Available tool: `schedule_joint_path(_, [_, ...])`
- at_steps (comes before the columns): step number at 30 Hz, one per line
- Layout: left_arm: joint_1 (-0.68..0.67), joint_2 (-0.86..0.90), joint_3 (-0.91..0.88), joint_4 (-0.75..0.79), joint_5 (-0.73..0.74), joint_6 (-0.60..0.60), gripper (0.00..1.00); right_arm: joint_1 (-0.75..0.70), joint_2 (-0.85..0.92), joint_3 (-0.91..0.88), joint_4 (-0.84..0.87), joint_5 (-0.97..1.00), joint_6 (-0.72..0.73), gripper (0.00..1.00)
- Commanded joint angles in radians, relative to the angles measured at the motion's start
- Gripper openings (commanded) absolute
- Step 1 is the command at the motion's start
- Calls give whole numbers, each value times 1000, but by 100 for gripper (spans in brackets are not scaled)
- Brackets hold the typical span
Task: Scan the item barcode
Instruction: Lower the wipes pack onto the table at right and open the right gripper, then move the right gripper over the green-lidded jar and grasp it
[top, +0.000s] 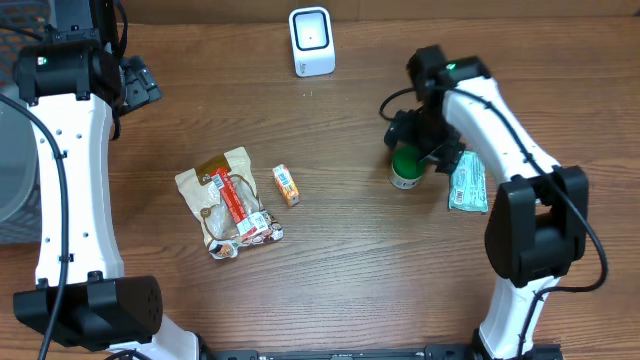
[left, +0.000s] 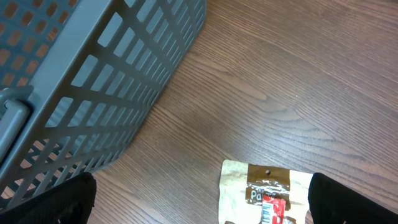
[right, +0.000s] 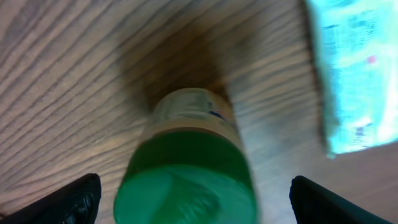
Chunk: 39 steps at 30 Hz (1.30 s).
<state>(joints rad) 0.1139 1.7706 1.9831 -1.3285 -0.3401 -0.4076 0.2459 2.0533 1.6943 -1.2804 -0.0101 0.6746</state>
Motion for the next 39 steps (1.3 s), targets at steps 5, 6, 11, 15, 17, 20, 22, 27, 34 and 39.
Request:
schedule_joint_path(5, [2, -26, 20, 0, 1, 11, 100, 43, 2, -57, 66, 20, 35, 89])
schedule_joint_path(6, [2, -26, 20, 0, 1, 11, 100, 47, 2, -57, 64, 19, 32, 88])
schedule_joint_path(11, [2, -26, 20, 0, 1, 11, 100, 76, 2, -57, 69, 21, -27, 76])
schedule_joint_path(15, [2, -26, 20, 0, 1, 11, 100, 97, 2, -57, 83, 20, -100, 73])
schedule_joint_path(17, [2, -26, 20, 0, 1, 11, 100, 111, 2, -57, 88, 19, -135, 73])
schedule_joint_path(20, [2, -26, 20, 0, 1, 11, 100, 142, 2, -57, 102, 20, -204, 72])
schedule_joint_path(22, [2, -26, 20, 0, 1, 11, 100, 167, 2, -57, 115, 19, -259, 72])
schedule_joint_path(27, [2, -26, 20, 0, 1, 11, 100, 252, 2, -57, 150, 31, -420, 57])
schedule_joint_path(34, [2, -26, 20, 0, 1, 11, 100, 295, 2, -57, 153, 106, -405, 77])
schedule_joint_path(39, [2, -26, 20, 0, 1, 11, 100, 286, 2, -57, 189, 106, -248, 82])
